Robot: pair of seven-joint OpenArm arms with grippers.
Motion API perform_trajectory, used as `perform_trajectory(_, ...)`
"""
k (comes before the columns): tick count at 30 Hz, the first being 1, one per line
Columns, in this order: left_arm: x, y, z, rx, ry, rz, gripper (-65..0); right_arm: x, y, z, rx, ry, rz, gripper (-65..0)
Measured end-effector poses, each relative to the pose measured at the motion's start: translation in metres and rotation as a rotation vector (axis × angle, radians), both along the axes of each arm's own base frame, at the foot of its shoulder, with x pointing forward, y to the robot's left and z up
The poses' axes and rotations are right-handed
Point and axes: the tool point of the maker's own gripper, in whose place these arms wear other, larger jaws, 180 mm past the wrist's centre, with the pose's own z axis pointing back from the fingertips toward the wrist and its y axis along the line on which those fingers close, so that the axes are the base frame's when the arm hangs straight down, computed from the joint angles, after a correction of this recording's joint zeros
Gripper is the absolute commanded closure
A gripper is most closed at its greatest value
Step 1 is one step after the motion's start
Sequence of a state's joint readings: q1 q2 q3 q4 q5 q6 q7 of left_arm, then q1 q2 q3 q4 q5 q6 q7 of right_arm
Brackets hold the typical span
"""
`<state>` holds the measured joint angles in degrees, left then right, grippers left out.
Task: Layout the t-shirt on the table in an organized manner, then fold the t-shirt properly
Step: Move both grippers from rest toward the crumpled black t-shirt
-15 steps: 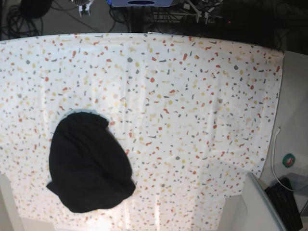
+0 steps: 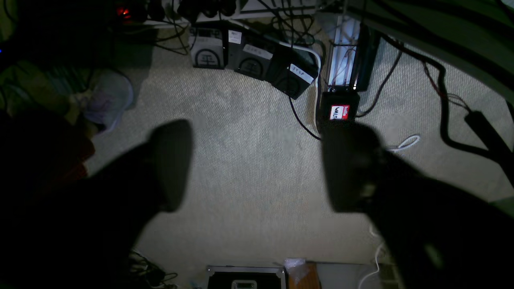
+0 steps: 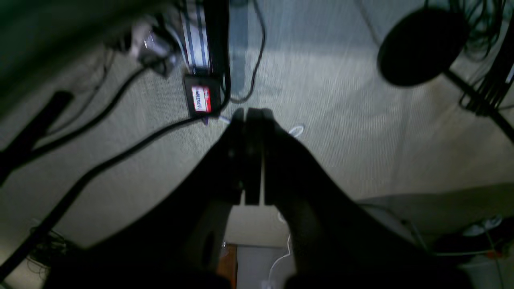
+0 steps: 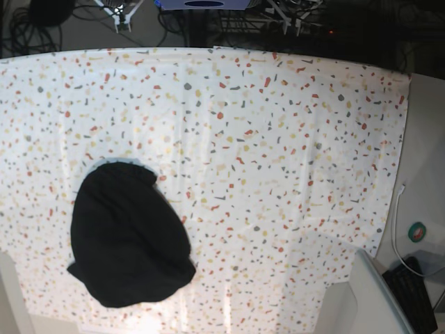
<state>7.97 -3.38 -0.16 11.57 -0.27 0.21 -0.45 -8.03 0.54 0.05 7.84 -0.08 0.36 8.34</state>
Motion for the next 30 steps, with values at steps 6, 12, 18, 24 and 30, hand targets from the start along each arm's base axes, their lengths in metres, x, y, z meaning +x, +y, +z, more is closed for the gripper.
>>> perform_trajectory(6, 0.000, 0.000, 0.000, 0.000, 0.000, 0.002, -51.3, -0.021, -0.001, 0.001, -0.002, 0.043, 0.000, 0.0)
perform_trajectory(12, -0.003, -0.001, 0.000, -0.002, 0.000, -0.004, -9.5, -0.013, -0.001, 0.001, -0.002, 0.023, 0.001, 0.0)
perform_trajectory(18, -0.014, -0.001, 0.001, -0.001, 0.019, -0.006, 0.0, -0.029, -0.005, 0.002, -0.007, 0.051, 0.002, 0.0)
perform_trajectory(24, -0.016, -0.001, 0.002, -0.002, 0.012, -0.010, 0.0, -0.018, -0.022, 0.002, -0.037, 0.018, 0.006, 0.0)
perform_trajectory(30, -0.027, 0.010, 0.017, 0.007, -0.059, -0.043, 0.0, -0.045, -0.013, 0.015, -0.022, -0.019, 0.011, 0.0)
